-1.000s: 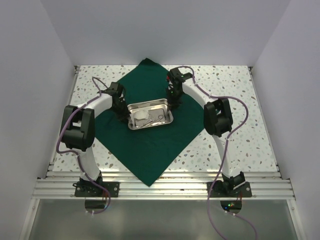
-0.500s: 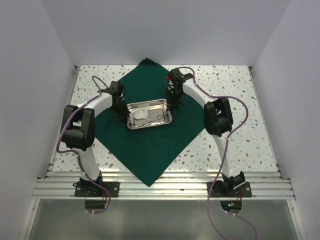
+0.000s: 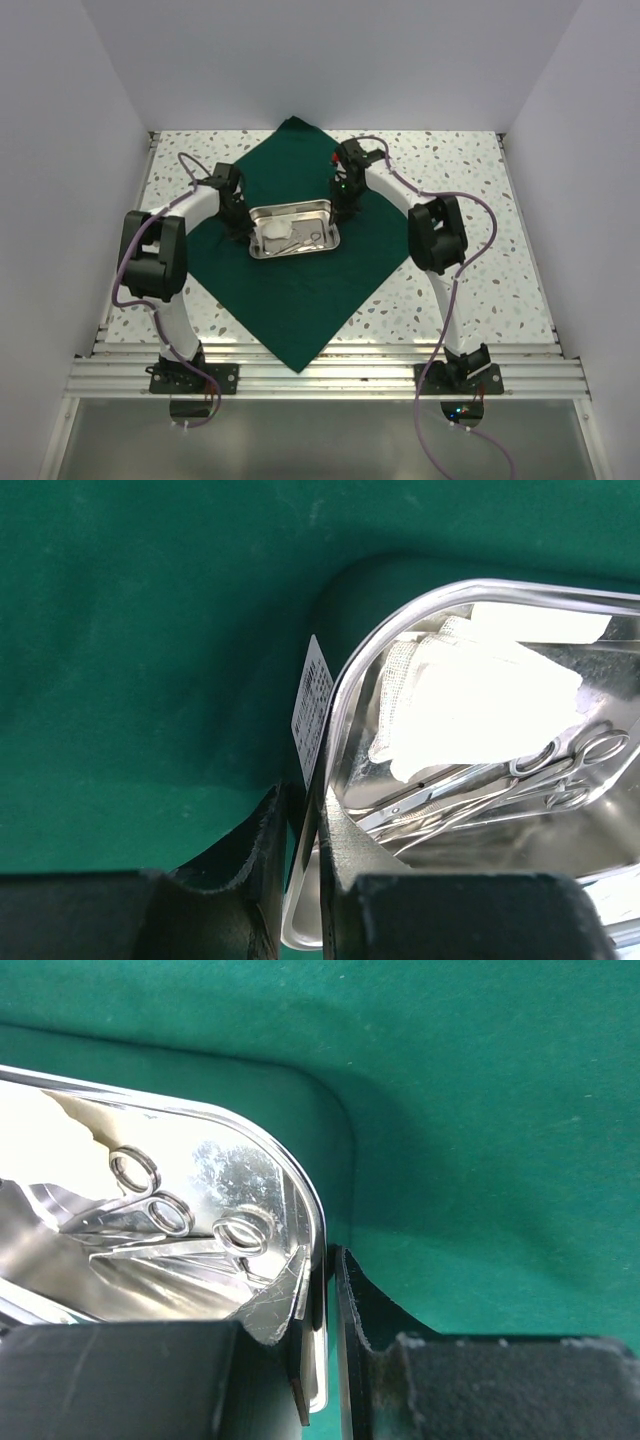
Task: Prepare the surgical pack
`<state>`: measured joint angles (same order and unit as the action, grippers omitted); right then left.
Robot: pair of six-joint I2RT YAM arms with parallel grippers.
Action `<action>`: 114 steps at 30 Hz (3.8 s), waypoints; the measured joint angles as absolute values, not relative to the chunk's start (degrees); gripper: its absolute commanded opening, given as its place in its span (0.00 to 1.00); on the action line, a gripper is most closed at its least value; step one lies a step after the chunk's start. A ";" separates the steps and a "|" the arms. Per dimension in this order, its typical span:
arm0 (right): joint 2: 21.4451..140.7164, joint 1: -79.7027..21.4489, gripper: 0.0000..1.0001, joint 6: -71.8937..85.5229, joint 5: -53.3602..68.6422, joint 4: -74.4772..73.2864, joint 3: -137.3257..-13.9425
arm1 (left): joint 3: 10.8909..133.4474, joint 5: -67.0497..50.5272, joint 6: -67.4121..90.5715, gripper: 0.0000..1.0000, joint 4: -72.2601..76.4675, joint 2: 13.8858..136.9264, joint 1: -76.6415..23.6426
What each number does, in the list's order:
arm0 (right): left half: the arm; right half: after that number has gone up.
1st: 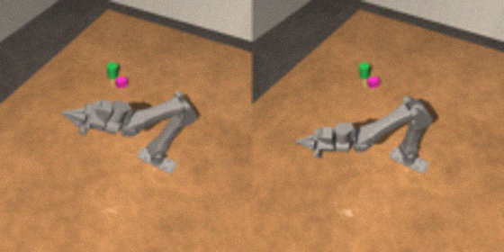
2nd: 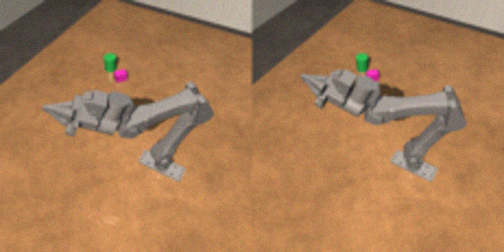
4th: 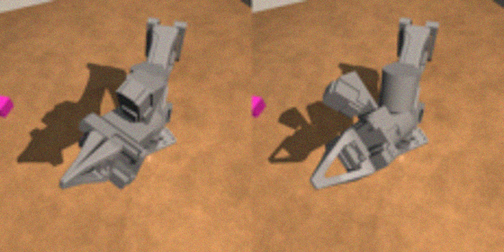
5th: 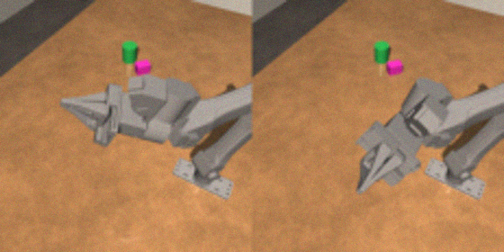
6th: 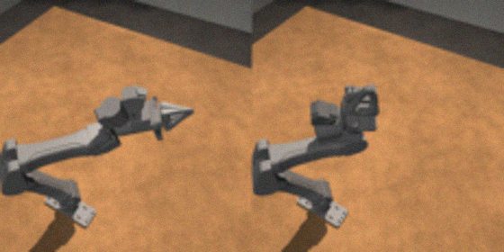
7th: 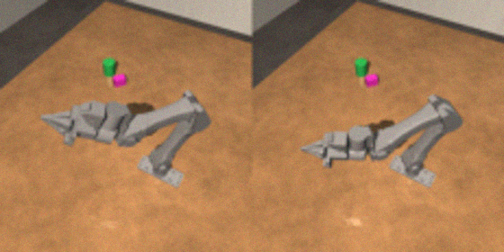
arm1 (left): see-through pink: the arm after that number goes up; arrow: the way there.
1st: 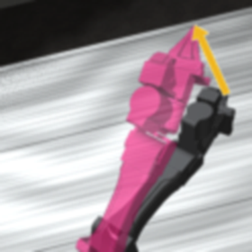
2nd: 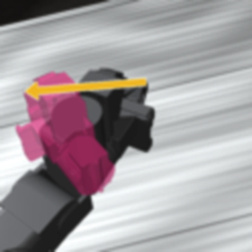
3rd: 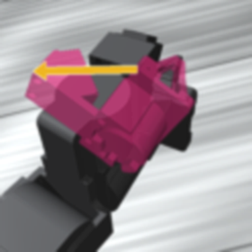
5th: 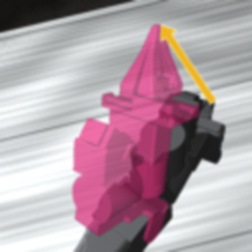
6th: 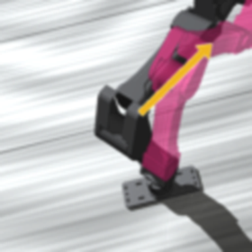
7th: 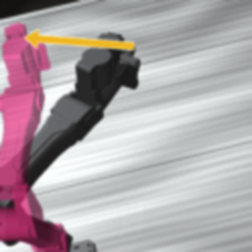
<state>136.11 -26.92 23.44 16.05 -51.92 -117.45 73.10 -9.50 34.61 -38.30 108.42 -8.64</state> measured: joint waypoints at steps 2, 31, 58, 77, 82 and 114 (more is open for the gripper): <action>135.98 -27.14 0.09 23.68 16.03 -51.64 -117.21 | 72.69 -9.69 34.26 0.18 -38.20 108.18 -8.34; 134.63 -27.64 0.65 24.84 15.79 -52.56 -114.93 | 72.29 -8.95 33.50 0.70 -37.45 108.09 -6.22; 94.91 -62.11 0.65 10.33 9.19 -51.18 -78.52 | 64.03 -5.85 32.60 0.83 -42.13 77.65 -2.42; 110.34 -78.67 0.54 7.31 14.57 -41.34 -76.40 | 61.08 -3.60 33.80 0.83 -48.49 69.06 -0.99; 111.61 -79.37 0.48 7.01 14.41 -41.34 -78.37 | 61.08 -3.62 33.34 0.83 -49.04 68.75 -0.54; 110.13 -74.15 0.00 8.29 6.72 -41.30 -79.44 | 65.30 -1.74 33.26 0.83 -49.36 71.96 2.20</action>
